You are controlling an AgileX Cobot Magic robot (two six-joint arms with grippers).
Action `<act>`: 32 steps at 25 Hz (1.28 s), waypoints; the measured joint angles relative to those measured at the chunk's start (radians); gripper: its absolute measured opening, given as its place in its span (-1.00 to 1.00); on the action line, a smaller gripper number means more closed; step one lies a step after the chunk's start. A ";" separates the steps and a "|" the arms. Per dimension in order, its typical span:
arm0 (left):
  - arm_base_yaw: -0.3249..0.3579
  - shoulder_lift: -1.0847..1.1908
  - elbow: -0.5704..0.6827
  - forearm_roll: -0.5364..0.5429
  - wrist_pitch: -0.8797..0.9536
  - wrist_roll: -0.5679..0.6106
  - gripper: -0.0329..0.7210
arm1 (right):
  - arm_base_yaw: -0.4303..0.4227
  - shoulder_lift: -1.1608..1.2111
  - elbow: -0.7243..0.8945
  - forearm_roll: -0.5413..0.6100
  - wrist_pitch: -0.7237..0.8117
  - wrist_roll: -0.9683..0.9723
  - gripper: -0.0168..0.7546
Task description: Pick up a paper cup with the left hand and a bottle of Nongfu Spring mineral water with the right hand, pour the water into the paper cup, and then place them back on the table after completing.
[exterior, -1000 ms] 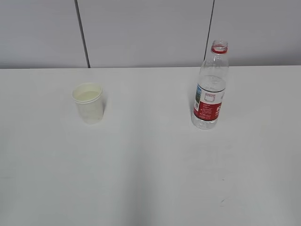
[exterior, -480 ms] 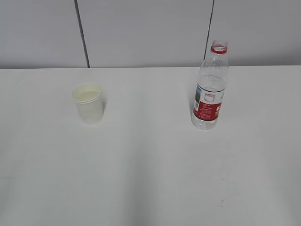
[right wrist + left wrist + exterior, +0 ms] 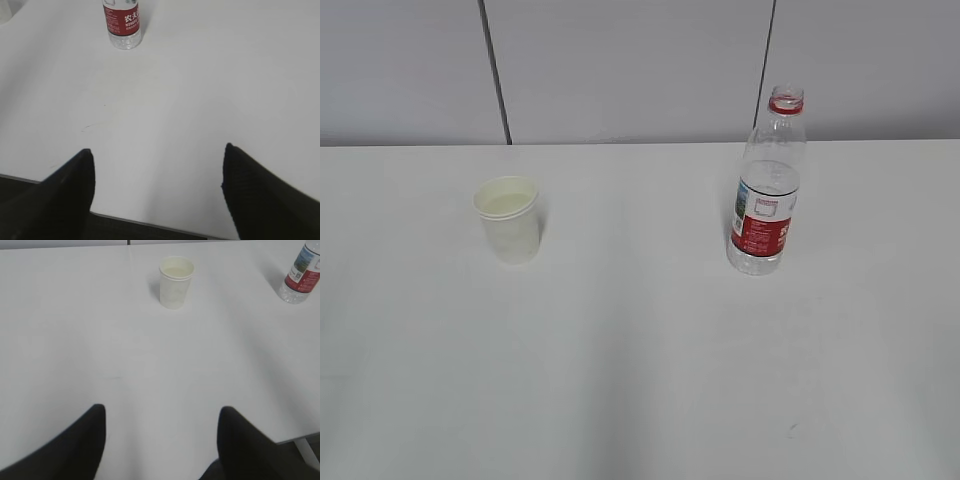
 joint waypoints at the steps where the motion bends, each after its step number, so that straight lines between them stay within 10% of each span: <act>1: 0.000 0.000 0.000 0.000 0.000 0.000 0.25 | 0.000 0.000 0.000 0.000 0.000 0.000 0.56; 18: 0.199 0.000 0.000 0.003 0.000 0.001 0.25 | -0.122 0.000 0.000 -0.015 -0.006 -0.001 0.56; 32: 0.232 0.000 0.000 0.003 0.000 0.003 0.25 | -0.136 0.000 0.000 -0.030 -0.006 -0.002 0.56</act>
